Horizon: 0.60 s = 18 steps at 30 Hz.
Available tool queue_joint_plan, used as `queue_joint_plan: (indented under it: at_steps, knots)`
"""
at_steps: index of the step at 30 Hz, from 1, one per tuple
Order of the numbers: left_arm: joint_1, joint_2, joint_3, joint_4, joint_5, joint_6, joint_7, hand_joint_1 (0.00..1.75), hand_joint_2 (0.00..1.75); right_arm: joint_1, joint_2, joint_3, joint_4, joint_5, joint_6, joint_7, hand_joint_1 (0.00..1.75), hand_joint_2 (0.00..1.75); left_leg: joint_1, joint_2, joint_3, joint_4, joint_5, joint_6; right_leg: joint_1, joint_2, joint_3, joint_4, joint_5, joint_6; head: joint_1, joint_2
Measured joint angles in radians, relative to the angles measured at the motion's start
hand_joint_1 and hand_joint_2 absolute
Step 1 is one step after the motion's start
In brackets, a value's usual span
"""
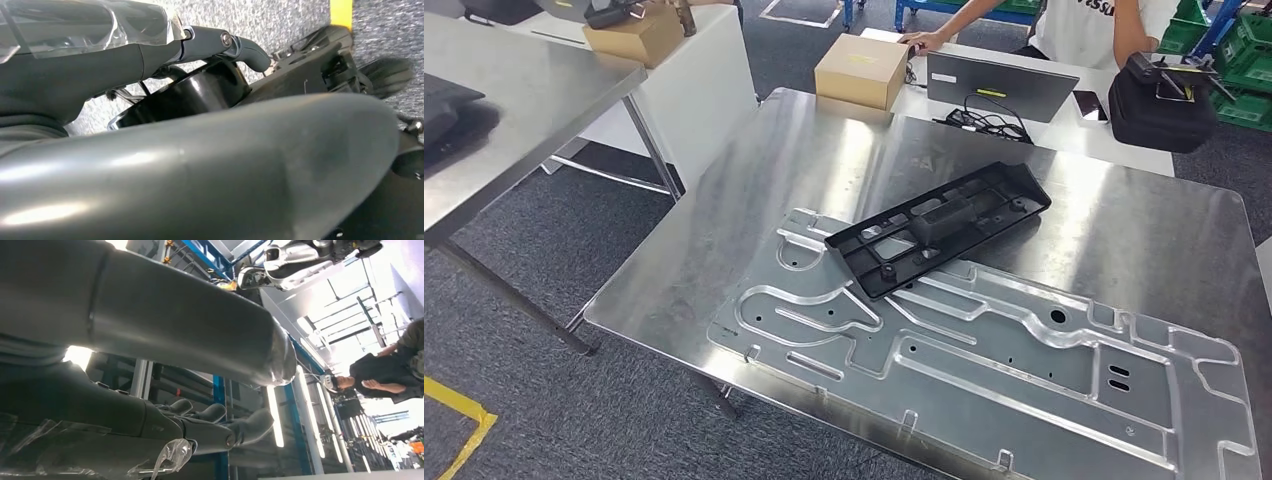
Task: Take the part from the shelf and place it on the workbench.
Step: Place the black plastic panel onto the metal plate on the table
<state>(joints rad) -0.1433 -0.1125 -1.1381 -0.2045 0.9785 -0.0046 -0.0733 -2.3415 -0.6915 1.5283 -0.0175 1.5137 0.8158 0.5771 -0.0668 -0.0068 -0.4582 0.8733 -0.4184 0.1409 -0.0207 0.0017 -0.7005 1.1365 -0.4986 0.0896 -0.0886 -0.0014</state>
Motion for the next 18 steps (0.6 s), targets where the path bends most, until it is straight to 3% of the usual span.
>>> queue_joint_plan:
  at_steps: [1, 2, 3, 6, 8, 10, 11, 13, 15, 16, 17, 18]
  knots:
    - [0.000, 0.000, 0.000, 0.000, 0.000, 0.000, -0.001, 0.00, 0.00, 0.002, -0.004, 0.000, 0.001, 0.000, 0.000, -0.002, 0.00, 0.00, 0.001, 0.001, -0.011, 0.001, 0.008, 0.000, -0.002, 0.000, -0.011, 0.058, -0.025, 0.005, 0.000, 0.000]
    - [-0.001, 0.000, 0.000, 0.000, 0.000, 0.000, -0.002, 0.00, 0.00, 0.005, -0.010, 0.000, 0.001, 0.000, 0.001, -0.004, 0.00, 0.00, 0.002, 0.001, -0.021, 0.003, 0.015, -0.001, -0.005, 0.000, -0.007, 0.084, -0.028, 0.010, 0.000, 0.000]
    - [-0.001, 0.000, 0.000, 0.000, 0.000, 0.000, -0.003, 0.00, 0.00, 0.007, -0.016, 0.000, 0.002, 0.000, 0.002, -0.007, 0.00, 0.00, 0.004, 0.002, -0.032, 0.006, 0.021, -0.004, -0.009, 0.000, 0.017, 0.069, -0.012, 0.015, -0.001, 0.000]
    - [-0.004, 0.001, 0.000, 0.000, -0.001, 0.000, -0.004, 0.00, 0.00, 0.009, -0.041, 0.000, 0.004, 0.000, 0.007, -0.015, 0.00, 0.00, 0.007, 0.003, -0.060, 0.020, 0.031, -0.017, -0.021, -0.001, 0.154, -0.135, 0.053, 0.032, -0.002, 0.000]
    - [-0.004, 0.003, 0.000, 0.000, -0.001, -0.001, -0.007, 0.00, 0.00, 0.014, -0.062, 0.000, 0.006, 0.000, 0.010, -0.021, 0.00, 0.00, 0.003, 0.003, -0.074, 0.026, 0.041, -0.026, -0.021, 0.002, 0.191, -0.210, 0.065, 0.024, -0.002, 0.000]
    - [-0.004, 0.004, 0.000, 0.000, -0.001, -0.003, -0.009, 0.00, 0.00, 0.023, -0.083, 0.000, 0.008, 0.000, 0.009, -0.026, 0.00, 0.00, -0.001, 0.000, -0.085, 0.028, 0.050, -0.033, -0.024, 0.002, 0.182, -0.216, 0.076, 0.007, -0.002, 0.000]
    - [-0.004, 0.005, 0.000, 0.000, 0.000, -0.004, -0.010, 0.00, 0.00, 0.025, -0.092, 0.000, 0.008, 0.000, 0.008, -0.029, 0.00, 0.00, -0.002, -0.001, -0.093, 0.036, 0.042, -0.038, -0.028, 0.002, 0.177, -0.219, 0.080, 0.001, -0.002, 0.000]
    - [-0.006, 0.006, 0.000, 0.000, 0.000, -0.008, -0.011, 0.00, 0.00, 0.026, -0.106, 0.001, 0.009, 0.000, 0.005, -0.032, 0.00, 0.00, 0.004, -0.002, -0.123, 0.110, -0.016, -0.056, -0.036, 0.002, 0.165, -0.222, 0.090, -0.014, -0.002, 0.000]
    - [-0.008, 0.006, 0.000, 0.000, 0.000, -0.009, -0.011, 0.00, 0.00, 0.025, -0.115, 0.001, 0.009, 0.000, 0.003, -0.034, 0.00, 0.00, 0.017, -0.002, -0.169, 0.259, -0.103, -0.075, -0.037, 0.002, 0.156, -0.222, 0.096, -0.024, -0.002, 0.000]
    - [-0.009, 0.006, 0.000, 0.000, 0.000, -0.009, -0.011, 0.00, 0.00, 0.025, -0.119, 0.001, 0.010, 0.000, 0.003, -0.036, 0.00, 0.00, 0.022, -0.002, -0.186, 0.325, -0.130, -0.080, -0.038, 0.002, 0.154, -0.222, 0.098, -0.026, -0.002, 0.000]
    - [-0.009, 0.006, 0.000, 0.001, 0.000, -0.009, -0.010, 0.00, 0.00, 0.026, -0.124, 0.001, 0.010, 0.000, 0.002, -0.040, 0.00, 0.00, 0.027, -0.002, -0.190, 0.359, -0.138, -0.082, -0.039, 0.002, 0.152, -0.222, 0.100, -0.027, -0.002, 0.000]
    - [-0.009, 0.006, 0.000, 0.001, 0.000, -0.010, -0.010, 0.00, 0.00, 0.027, -0.129, 0.001, 0.010, 0.000, 0.000, -0.048, 0.00, 0.00, 0.029, -0.002, -0.176, 0.352, -0.128, -0.082, -0.039, 0.002, 0.151, -0.222, 0.102, -0.027, -0.002, 0.000]
